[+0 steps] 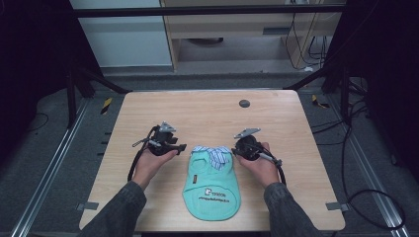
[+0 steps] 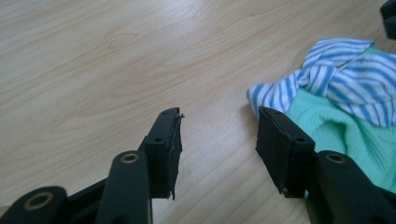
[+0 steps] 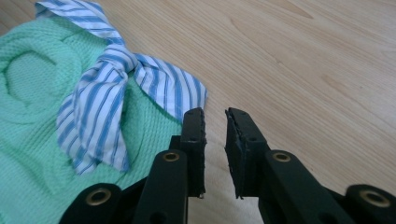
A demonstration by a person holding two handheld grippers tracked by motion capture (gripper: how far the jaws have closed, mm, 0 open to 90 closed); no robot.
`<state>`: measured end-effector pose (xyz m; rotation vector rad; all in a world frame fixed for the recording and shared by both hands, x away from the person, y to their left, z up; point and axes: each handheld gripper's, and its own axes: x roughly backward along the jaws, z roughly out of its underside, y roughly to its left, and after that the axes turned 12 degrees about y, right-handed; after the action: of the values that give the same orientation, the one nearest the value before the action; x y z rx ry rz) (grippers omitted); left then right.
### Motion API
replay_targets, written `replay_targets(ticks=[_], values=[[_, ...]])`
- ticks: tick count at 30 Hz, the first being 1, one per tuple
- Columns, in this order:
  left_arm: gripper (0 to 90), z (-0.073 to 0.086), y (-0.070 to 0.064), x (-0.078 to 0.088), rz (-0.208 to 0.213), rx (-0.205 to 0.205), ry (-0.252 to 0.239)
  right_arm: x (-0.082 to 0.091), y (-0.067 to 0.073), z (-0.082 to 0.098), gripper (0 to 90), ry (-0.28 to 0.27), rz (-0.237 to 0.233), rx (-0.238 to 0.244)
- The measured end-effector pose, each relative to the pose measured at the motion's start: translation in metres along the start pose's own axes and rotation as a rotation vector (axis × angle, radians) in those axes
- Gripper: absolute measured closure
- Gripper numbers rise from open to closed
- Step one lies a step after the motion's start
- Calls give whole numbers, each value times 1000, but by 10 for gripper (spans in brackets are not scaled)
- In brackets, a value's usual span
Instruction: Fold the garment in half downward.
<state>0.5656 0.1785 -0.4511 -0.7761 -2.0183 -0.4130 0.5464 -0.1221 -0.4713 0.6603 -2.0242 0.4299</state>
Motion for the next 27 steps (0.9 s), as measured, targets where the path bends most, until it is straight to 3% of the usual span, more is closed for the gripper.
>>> replay_targets(ticks=[3,9,14,19,27], values=[[507,-10,-5,-14,12,4,9,-8,-3,-7,774,-6,-2,-7],[523,-18,-14,-26,17,-13,24,-16,-4,-14,775,-13,-31,-28],[535,-19,-17,-32,25,-17,42,-17,1,-16,772,-9,-53,-26],[564,-18,-20,-42,20,-44,91,-21,5,-16,741,13,-75,-18],[570,-17,-22,-48,14,-48,109,-30,6,-16,674,43,-93,-16]])
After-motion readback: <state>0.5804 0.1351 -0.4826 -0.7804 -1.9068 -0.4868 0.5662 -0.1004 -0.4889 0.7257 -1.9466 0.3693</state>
